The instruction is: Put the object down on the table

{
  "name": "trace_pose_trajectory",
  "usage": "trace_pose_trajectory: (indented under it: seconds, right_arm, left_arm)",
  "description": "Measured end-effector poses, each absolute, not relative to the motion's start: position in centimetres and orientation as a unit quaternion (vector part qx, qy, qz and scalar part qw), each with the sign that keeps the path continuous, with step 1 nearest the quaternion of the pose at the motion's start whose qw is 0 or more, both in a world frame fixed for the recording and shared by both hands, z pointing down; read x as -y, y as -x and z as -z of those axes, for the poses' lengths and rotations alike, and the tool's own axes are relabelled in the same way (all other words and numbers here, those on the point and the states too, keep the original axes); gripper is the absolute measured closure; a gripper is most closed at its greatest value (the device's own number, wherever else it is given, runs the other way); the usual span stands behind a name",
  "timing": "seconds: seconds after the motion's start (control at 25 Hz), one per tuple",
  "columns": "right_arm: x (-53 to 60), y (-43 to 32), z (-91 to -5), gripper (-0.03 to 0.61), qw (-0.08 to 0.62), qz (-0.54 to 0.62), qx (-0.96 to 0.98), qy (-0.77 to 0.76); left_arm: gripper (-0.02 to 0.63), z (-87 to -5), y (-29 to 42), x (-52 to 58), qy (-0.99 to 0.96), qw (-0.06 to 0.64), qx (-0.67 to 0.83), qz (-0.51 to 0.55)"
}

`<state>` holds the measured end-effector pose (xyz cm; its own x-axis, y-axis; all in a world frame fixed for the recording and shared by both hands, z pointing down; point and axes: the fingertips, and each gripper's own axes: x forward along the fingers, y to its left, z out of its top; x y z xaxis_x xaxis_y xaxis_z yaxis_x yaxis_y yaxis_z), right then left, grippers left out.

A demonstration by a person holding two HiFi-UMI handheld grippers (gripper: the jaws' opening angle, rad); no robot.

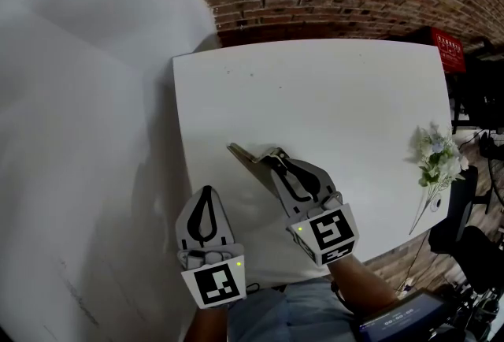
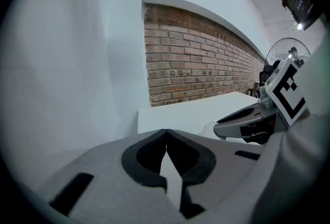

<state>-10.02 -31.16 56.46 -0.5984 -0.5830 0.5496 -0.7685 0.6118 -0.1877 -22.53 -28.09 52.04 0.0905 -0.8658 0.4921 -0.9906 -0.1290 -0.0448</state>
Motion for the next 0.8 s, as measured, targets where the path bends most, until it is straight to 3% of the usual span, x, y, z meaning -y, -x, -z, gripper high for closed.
trace_pose_trajectory:
  seconds: [0.4,0.8]
  right_arm:
    - [31.9,9.7,-56.9,0.429,0.222,-0.206,0.868,-0.393]
    - [31.6,8.4,-54.2,0.425,0.201,-0.185,0.874,-0.402]
  left_arm:
    - [0.604,-52.5,22.4,28.7,-0.725,0.155,0.638,-0.208]
    - [0.604,-50.0,21.1,28.4,-0.731,0.132,0.641,-0.194]
